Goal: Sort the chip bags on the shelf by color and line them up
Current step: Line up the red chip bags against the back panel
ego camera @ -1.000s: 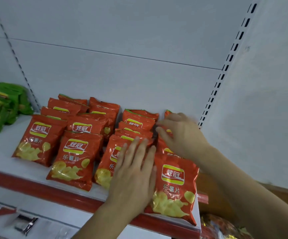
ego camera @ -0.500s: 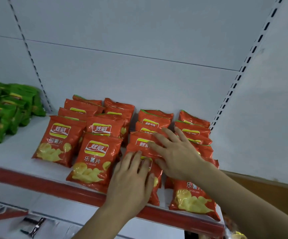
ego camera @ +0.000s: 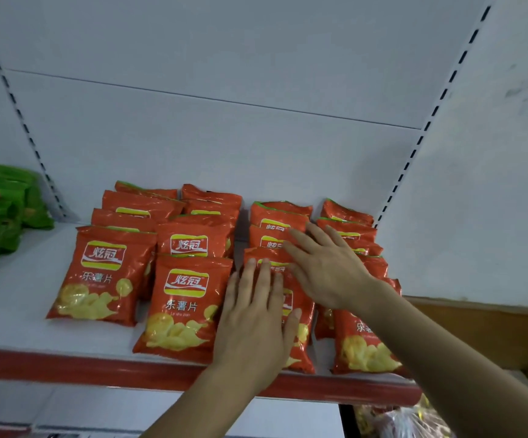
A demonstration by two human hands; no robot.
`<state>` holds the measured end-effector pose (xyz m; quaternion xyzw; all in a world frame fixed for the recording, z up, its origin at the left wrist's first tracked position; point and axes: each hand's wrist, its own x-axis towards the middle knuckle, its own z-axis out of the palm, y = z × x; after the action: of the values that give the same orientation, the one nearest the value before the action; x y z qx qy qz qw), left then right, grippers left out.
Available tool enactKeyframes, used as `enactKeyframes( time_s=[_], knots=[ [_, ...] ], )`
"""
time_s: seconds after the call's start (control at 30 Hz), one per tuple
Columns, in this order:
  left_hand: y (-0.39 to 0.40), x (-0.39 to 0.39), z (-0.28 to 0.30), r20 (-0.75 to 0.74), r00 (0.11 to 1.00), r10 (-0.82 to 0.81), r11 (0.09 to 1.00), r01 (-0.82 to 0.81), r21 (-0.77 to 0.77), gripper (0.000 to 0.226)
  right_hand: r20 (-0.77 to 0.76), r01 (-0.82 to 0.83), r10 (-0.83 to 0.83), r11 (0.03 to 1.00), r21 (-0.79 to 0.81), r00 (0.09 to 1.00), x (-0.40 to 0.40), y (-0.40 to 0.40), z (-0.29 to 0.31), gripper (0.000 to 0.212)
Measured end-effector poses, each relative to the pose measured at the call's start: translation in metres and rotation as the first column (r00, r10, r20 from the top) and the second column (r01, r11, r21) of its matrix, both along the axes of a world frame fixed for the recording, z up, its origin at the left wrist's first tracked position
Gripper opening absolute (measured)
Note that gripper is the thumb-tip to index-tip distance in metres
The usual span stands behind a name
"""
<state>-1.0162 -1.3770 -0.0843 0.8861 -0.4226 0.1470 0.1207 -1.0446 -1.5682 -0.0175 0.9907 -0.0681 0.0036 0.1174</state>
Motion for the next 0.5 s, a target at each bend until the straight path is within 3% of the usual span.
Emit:
enactKeyframes(
  time_s=[0.17, 0.27, 0.4, 0.5],
  knots=[
    [-0.013, 0.02, -0.001, -0.024, 0.999, -0.039, 0.992, 0.041, 0.123, 0.079, -0.076, -0.047, 0.049, 0.998, 0.039, 0.996, 0.012, -0.004, 0.003, 0.072],
    [-0.012, 0.021, -0.006, -0.048, 0.999, -0.018, 0.988, 0.025, 0.155, 0.079, 0.054, -0.024, 0.019, 0.996, 0.08, 0.998, 0.024, -0.017, 0.01, 0.072],
    [-0.018, 0.023, 0.006, -0.022, 1.0, -0.008, 0.991, 0.011, 0.132, 0.078, 0.148, 0.087, -0.098, 0.993, 0.083, 0.984, 0.051, -0.037, 0.02, 0.044],
    [-0.033, 0.027, 0.022, 0.0, 1.0, -0.01, 0.991, 0.01, 0.13, 0.077, 0.14, 0.101, -0.109, 0.993, 0.066, 0.984, 0.066, -0.043, 0.023, 0.039]
  ],
)
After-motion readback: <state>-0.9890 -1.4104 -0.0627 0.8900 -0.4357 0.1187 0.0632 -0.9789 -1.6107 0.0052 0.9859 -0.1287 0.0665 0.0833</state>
